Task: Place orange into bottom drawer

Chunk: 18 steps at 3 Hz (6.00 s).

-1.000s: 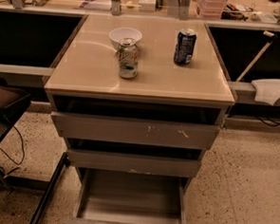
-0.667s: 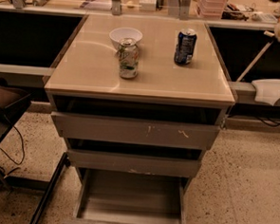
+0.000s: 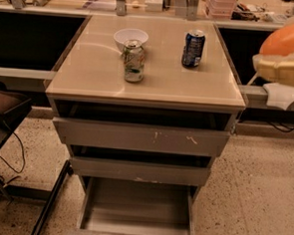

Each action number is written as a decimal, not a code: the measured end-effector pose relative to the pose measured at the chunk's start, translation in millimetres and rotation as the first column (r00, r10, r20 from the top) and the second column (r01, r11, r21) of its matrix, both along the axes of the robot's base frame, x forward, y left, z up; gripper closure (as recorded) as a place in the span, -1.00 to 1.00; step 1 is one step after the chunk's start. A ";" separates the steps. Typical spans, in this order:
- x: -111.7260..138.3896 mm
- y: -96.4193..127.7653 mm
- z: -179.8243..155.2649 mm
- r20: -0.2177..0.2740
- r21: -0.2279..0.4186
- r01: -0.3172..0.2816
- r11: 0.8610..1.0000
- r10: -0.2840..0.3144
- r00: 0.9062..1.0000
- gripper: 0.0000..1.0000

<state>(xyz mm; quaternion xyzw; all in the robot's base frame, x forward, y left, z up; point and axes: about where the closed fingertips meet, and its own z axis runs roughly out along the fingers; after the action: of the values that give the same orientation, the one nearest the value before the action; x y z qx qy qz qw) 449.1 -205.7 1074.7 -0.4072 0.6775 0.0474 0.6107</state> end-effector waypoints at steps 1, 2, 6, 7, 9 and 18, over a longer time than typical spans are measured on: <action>-22.0 -3.8 -58.3 -0.049 -0.044 0.099 0.994 -0.101 0.994 1.00; -30.2 1.9 -100.6 -0.120 -0.049 0.099 0.994 -0.104 0.987 1.00; 14.7 47.3 -375.3 -0.291 -0.195 0.069 0.978 -0.125 0.948 1.00; 15.4 47.9 -374.2 -0.289 -0.195 0.068 0.979 -0.123 0.949 1.00; 26.5 31.7 -510.5 -0.385 -0.249 0.078 0.965 -0.173 0.907 1.00; 30.8 37.0 -895.7 -0.787 -0.090 -0.067 0.994 -0.030 0.616 1.00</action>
Offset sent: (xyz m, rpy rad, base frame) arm -0.0200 -0.0036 -0.0485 -0.0359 0.0400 -0.0896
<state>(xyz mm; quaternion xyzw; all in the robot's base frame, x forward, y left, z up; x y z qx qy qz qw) 479.9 -168.7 179.0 -0.3851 0.8739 0.1899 0.2280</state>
